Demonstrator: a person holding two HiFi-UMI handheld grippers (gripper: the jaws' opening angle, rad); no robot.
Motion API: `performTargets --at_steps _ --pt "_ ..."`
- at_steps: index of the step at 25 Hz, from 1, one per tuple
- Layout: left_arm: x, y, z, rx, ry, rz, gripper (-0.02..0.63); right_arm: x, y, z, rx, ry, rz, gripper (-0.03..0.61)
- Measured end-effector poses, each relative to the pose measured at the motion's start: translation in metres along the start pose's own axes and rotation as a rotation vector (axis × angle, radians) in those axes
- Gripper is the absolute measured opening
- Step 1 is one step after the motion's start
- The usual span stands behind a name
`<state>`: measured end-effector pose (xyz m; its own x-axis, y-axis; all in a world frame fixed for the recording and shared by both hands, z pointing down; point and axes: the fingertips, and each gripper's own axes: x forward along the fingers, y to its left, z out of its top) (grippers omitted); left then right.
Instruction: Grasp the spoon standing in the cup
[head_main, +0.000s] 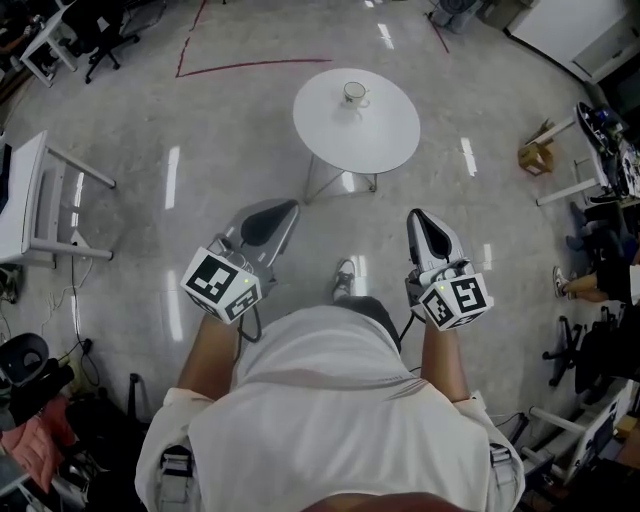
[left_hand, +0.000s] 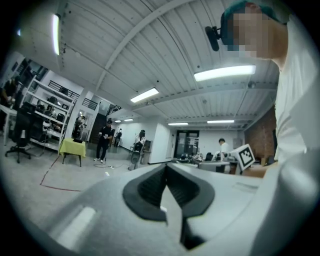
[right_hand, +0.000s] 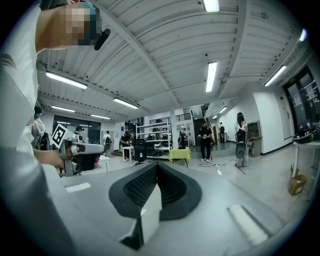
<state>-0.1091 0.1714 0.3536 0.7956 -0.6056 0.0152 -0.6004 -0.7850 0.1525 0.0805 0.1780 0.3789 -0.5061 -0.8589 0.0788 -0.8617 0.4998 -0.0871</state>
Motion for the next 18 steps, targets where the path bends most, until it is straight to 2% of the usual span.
performTargets --at_steps 7,15,18 --pt "0.108 0.037 0.016 0.023 0.019 0.05 0.002 0.063 -0.107 0.022 -0.004 -0.011 0.054 0.005" --pt "0.242 0.053 0.016 0.028 0.066 0.124 0.002 0.111 -0.248 0.015 0.085 0.004 0.111 0.005" --pt "0.264 0.067 0.016 0.02 0.064 0.143 0.002 0.133 -0.269 0.005 0.103 0.032 0.123 0.005"
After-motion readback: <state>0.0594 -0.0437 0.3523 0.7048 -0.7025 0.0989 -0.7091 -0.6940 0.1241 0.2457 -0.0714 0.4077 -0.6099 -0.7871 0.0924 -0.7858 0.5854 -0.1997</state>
